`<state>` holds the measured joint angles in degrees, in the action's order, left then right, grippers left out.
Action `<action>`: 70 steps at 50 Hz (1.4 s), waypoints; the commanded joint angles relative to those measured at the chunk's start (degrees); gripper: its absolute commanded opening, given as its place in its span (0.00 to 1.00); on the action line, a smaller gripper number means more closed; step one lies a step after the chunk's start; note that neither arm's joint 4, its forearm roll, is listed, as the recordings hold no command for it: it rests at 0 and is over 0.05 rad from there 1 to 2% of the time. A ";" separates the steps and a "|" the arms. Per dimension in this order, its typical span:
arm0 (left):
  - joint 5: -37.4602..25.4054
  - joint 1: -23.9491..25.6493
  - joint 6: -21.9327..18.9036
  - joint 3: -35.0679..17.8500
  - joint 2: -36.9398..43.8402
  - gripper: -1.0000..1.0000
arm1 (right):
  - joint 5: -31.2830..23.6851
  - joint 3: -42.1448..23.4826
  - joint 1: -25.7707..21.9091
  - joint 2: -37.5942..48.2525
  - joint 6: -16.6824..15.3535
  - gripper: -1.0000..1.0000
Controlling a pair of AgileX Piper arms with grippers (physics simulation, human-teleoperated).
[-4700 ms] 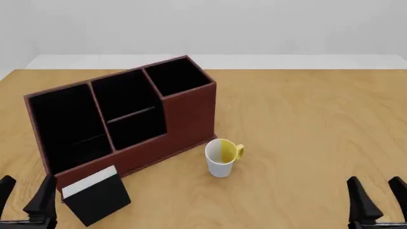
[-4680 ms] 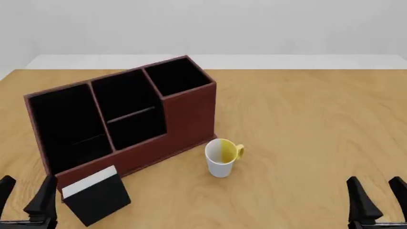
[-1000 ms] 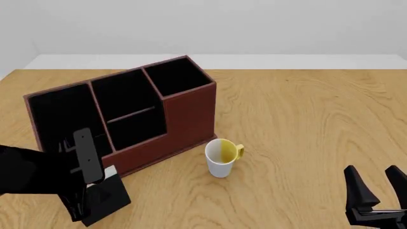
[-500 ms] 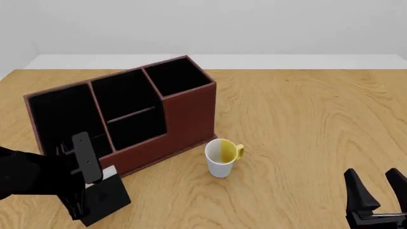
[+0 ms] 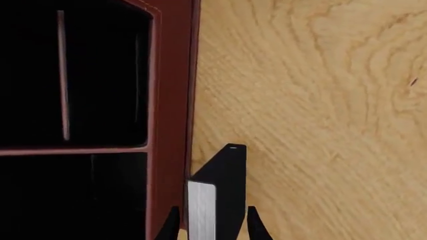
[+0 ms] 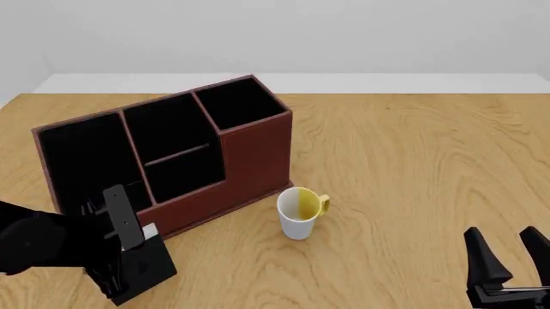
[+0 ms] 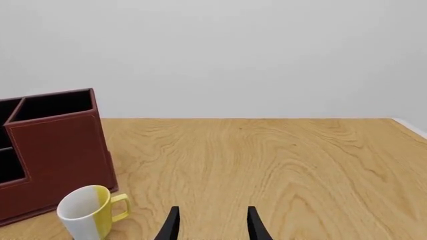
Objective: Pick up the book and place it in the front compartment of the caddy.
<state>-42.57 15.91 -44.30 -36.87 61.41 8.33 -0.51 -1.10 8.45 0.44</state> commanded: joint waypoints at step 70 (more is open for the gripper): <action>-27.33 16.07 11.00 -32.90 -5.05 0.00 | 0.21 -0.82 0.41 0.52 2.21 1.00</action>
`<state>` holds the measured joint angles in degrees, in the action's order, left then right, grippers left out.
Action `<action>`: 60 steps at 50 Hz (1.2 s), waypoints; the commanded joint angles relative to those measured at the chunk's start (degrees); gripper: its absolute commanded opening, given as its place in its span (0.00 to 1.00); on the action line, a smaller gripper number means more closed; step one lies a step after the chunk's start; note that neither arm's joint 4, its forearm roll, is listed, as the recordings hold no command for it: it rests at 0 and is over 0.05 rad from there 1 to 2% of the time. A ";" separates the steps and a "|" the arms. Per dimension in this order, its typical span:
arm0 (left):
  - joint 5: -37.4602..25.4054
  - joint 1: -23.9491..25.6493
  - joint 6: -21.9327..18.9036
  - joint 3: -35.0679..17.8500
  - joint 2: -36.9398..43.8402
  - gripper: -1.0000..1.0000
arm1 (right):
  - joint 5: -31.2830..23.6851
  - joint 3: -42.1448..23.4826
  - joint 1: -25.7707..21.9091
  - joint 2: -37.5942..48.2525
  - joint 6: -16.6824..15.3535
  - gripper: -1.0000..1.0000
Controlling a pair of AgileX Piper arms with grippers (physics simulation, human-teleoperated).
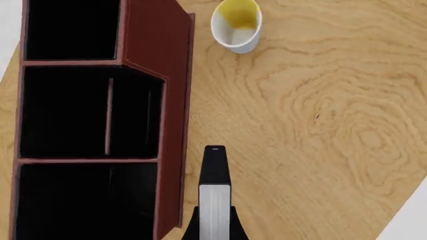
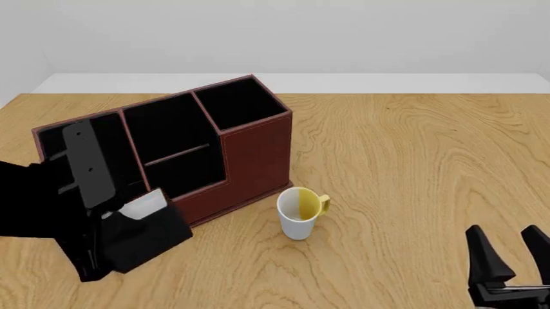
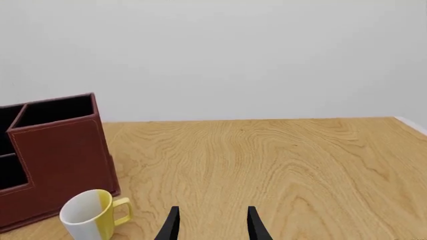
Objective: Pick up the book and place it in the front compartment of the caddy.
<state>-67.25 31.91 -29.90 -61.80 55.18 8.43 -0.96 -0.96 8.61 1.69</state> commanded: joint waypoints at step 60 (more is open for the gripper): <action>-2.65 -12.78 -22.06 -37.28 22.21 0.00 | 0.36 -0.25 0.18 0.54 0.84 1.00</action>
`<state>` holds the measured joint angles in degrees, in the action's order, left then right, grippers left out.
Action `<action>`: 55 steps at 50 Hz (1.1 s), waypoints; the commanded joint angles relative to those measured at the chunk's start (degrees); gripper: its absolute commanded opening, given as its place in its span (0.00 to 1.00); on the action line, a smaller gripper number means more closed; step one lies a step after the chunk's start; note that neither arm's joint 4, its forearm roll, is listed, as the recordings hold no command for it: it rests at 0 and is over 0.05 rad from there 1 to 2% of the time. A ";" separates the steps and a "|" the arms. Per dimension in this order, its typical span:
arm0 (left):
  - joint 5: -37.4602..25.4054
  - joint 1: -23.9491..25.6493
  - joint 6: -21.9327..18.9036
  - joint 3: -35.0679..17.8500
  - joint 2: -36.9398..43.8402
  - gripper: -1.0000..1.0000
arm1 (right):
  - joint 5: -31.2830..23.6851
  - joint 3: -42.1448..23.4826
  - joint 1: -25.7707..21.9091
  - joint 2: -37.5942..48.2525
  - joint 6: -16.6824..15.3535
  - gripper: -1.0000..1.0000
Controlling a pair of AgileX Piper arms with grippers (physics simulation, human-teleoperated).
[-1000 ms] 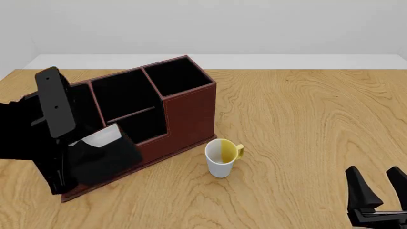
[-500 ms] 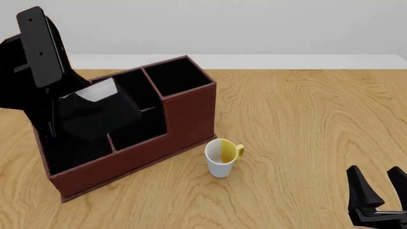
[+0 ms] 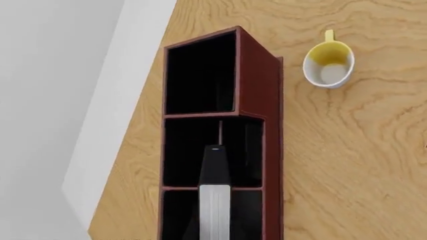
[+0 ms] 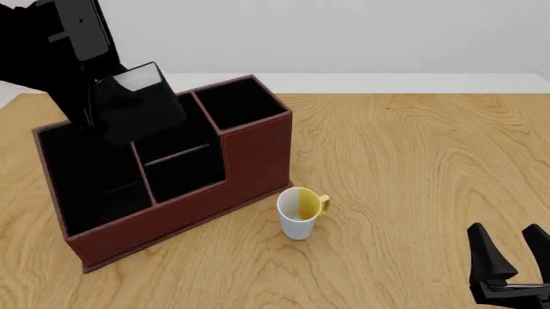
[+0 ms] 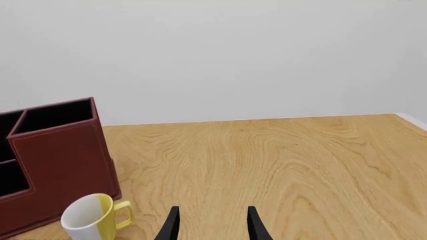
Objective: Pick up the book and place it in the front compartment of the caddy.
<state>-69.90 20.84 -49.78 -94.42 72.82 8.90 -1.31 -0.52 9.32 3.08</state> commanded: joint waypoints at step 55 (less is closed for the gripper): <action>4.69 -5.16 -3.30 -3.52 16.44 0.00 | -0.14 0.24 0.47 -0.37 -1.72 1.00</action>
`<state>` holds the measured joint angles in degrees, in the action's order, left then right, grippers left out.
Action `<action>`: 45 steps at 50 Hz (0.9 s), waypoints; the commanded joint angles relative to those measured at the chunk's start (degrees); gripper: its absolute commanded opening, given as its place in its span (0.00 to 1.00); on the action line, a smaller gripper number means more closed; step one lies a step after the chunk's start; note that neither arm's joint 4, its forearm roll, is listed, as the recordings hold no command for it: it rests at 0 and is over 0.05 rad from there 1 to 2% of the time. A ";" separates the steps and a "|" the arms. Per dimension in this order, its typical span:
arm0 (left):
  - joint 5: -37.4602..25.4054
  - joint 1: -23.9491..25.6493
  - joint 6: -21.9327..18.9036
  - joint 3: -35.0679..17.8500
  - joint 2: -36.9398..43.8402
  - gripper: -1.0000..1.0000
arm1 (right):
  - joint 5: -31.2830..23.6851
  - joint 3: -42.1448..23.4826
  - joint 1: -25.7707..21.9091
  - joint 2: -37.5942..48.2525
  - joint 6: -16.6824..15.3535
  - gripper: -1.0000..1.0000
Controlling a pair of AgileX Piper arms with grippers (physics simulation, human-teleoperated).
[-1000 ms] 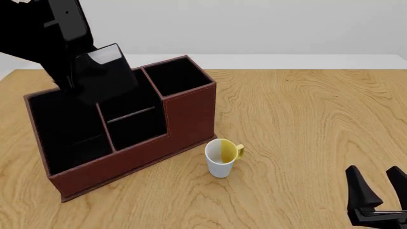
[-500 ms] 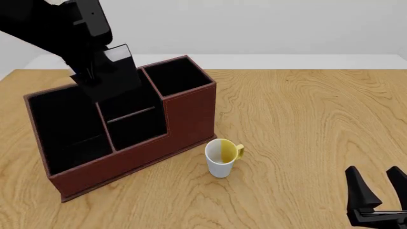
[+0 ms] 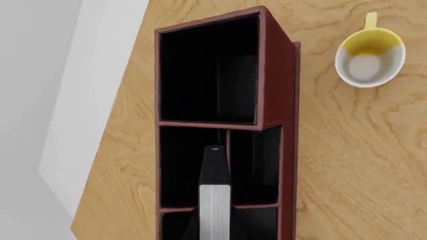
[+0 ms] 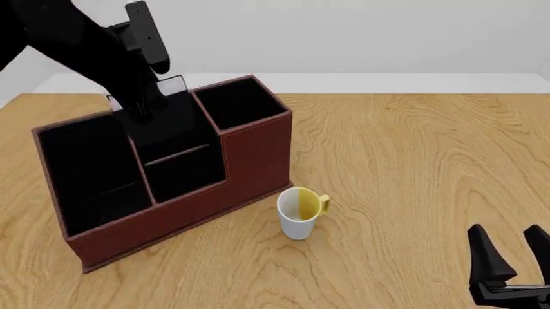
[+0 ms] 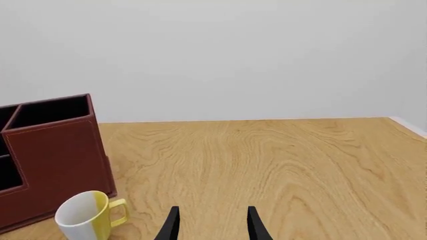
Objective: Pick up the book and place it in the front compartment of the caddy.
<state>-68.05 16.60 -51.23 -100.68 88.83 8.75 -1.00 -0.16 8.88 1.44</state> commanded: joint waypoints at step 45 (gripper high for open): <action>12.63 -2.14 -2.77 6.94 7.71 0.00 | 0.77 0.20 0.72 0.68 -0.30 1.00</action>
<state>-57.58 14.79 -52.96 -93.67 94.90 9.85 -0.86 0.40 9.92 1.15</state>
